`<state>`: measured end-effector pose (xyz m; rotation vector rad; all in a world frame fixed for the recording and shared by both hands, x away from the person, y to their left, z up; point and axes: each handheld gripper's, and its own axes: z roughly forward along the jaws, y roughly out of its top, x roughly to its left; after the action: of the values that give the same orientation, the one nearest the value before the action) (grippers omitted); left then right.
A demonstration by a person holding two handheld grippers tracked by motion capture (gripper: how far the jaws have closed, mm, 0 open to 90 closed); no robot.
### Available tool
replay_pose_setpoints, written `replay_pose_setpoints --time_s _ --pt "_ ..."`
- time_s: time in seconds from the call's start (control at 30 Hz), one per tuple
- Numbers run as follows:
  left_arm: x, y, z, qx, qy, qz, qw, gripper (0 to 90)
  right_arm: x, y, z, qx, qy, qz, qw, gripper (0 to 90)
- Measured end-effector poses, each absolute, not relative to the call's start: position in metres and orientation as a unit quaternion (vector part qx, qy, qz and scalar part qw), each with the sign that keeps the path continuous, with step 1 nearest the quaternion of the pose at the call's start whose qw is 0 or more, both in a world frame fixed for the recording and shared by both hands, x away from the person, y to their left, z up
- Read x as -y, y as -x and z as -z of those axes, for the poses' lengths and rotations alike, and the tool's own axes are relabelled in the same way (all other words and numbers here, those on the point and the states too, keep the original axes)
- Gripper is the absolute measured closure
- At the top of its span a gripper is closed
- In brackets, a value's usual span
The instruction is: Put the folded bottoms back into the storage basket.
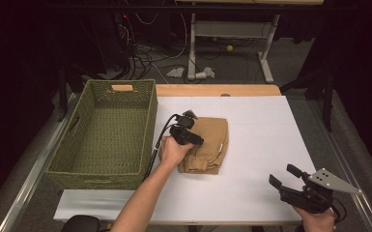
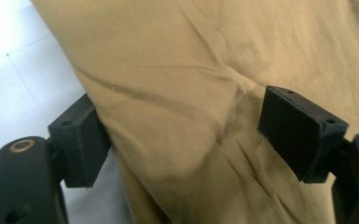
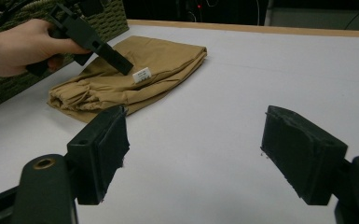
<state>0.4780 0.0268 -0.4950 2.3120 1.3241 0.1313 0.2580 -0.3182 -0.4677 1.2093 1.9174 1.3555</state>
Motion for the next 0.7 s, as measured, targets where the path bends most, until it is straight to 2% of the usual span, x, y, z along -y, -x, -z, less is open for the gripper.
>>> replay_pose_setpoints --time_s 0.17,0.4,0.53,0.7 --pt "-0.02 -0.471 0.495 -0.469 -0.849 -0.057 0.236 26.5 0.318 -0.258 0.468 -0.704 -0.445 -0.496 0.246 23.7" --pt "-0.016 -0.466 0.494 -0.463 -0.848 -0.05 0.252 48.2 0.318 -0.258 0.468 -0.703 -0.447 -0.495 0.246 23.7" --pt "-0.014 -0.464 0.492 -0.452 -0.854 -0.03 0.258 68.7 0.318 -0.259 0.468 -0.703 -0.448 -0.495 0.246 23.7" --pt "-0.018 -0.466 0.492 -0.449 -0.853 -0.014 0.265 75.8 0.319 -0.259 0.468 -0.702 -0.449 -0.495 0.246 23.7"
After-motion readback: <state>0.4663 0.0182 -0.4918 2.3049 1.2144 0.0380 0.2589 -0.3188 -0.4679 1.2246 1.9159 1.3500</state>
